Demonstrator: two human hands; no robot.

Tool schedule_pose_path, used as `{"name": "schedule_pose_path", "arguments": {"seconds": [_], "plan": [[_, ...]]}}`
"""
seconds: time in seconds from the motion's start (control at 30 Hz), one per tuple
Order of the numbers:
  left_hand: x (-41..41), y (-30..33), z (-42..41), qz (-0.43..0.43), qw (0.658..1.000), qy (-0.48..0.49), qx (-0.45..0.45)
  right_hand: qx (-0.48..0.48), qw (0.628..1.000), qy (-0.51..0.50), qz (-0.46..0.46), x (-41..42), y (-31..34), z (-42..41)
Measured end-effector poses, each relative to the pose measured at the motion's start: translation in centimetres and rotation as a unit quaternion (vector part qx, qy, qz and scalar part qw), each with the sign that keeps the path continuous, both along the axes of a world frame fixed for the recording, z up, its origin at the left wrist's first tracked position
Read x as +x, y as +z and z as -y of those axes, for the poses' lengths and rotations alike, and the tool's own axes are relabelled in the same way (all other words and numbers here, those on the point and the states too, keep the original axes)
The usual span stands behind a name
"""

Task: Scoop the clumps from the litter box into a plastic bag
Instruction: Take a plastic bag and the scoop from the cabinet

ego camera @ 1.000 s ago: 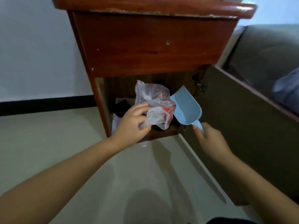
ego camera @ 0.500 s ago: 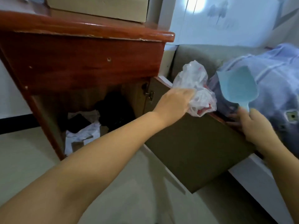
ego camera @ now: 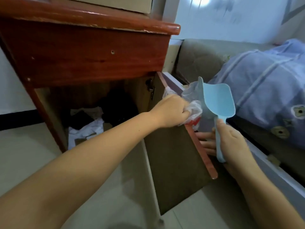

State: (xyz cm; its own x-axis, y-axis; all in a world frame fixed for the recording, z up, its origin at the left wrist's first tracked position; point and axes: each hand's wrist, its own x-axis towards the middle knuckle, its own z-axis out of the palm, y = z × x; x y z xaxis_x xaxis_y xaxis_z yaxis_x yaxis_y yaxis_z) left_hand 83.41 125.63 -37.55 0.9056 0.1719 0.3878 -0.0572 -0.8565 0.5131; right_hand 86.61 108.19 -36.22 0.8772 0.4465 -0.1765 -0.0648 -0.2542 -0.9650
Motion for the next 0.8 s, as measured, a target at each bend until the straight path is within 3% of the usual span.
{"name": "schedule_pose_path", "arguments": {"seconds": [0.13,0.23,0.33,0.47,0.57,0.67,0.73,0.8], "plan": [[-3.3,0.7,-2.0,-0.079,0.996,-0.007,0.031,0.078,0.997,0.009,-0.009,-2.6,-2.1,-3.4],[-6.3,0.7,-3.3,-0.127,0.979,-0.019,0.161,0.084,0.995,-0.027,0.048,-2.6,-3.1,-5.6],[-10.3,0.7,-6.4,-0.145,0.96,0.008,0.238,0.11,0.993,-0.029,0.019,-1.7,-4.2,-8.7],[-14.2,1.3,-11.5,-0.165,0.982,0.028,0.085,0.14,0.989,0.028,-0.037,-2.3,-5.7,-13.5],[-16.5,-0.9,-12.2,-0.219,0.965,0.027,0.144,0.148,0.987,0.049,-0.041,-2.9,-6.7,-15.4],[-18.8,-3.7,-13.3,-0.191,0.962,0.05,0.187,0.162,0.984,0.056,-0.054,-3.5,-8.3,-16.2],[-19.9,-5.0,-14.0,-0.178,0.965,0.067,0.18,0.172,0.98,0.065,-0.081,-4.4,-9.6,-16.6],[-21.1,-6.7,-13.8,-0.18,0.968,0.134,0.11,0.168,0.977,0.064,-0.112,-5.7,-10.9,-16.9]]}}
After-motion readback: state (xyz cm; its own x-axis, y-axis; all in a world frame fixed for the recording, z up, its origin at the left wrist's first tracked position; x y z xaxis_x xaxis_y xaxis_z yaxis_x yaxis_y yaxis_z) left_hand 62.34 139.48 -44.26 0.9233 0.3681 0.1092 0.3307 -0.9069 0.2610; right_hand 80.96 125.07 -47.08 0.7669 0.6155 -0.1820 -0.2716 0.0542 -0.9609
